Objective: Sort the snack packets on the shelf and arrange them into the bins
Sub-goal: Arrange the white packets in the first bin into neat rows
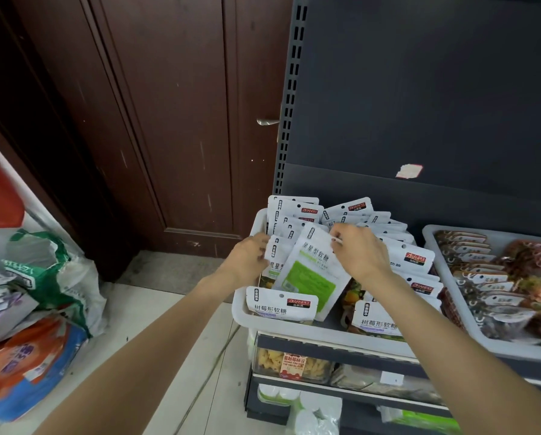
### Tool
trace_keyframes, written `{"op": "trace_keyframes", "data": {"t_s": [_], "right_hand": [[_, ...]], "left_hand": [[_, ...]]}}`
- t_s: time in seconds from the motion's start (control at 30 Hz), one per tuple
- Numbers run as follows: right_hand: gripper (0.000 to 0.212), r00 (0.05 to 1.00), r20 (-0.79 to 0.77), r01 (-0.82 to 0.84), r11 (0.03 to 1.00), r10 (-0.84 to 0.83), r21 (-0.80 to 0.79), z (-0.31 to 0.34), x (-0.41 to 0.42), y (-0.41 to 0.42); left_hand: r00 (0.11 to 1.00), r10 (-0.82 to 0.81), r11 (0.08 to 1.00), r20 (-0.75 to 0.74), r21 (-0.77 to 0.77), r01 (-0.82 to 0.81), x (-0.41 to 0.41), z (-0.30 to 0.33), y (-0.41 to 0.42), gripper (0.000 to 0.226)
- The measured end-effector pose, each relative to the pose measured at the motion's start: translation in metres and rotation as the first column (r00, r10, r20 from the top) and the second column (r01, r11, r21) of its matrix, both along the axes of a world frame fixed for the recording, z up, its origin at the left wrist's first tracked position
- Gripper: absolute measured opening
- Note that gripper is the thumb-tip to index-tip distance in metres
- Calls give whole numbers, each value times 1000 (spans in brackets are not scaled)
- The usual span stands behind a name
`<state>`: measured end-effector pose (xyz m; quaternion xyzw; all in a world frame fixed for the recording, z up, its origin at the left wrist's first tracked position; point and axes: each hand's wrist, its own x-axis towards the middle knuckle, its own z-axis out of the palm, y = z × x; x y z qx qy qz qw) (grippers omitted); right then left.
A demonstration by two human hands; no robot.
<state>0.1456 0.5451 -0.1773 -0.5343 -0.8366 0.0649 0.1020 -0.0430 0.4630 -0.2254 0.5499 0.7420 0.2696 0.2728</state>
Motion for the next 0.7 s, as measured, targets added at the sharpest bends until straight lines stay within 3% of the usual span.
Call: {"op": "trace_keyframes", "data": {"t_s": [0.1,0.23,0.37,0.43,0.5,0.57,0.63,0.7], "right_hand": [[10,993,-88,72,996,-77,-60,10,4,5],[12,926,-328,110,964,-188,-241,15,0,5],[17,710,-595,1,846,-377,-534,15,-9,-8],[11,636,-644,-93,787,-425,-610,13,-10,-9],[24,608,-639,-125,737,-472,-664,12,-9,-7],[27,650,-622,-138,737,-437,-662,13,-5,-9],[52,826,-513,-107,830,-232,-548,11,-1,-10],[63,866,-493,-184,869,-78,-460,8,1,-12]], "left_hand": [[1000,25,999,4,45,-25,3,-3,-1,44],[973,-157,987,171,60,149,28,14,0,52],[963,-264,965,53,14,263,44,30,5,74],[971,-235,968,-36,85,237,42,32,5,54],[983,-178,966,-50,182,185,35,34,0,25],[994,-108,962,-12,253,107,26,36,-4,15],[992,-47,955,114,297,11,15,39,-10,14],[962,0,943,274,320,-91,3,40,-12,14]]}}
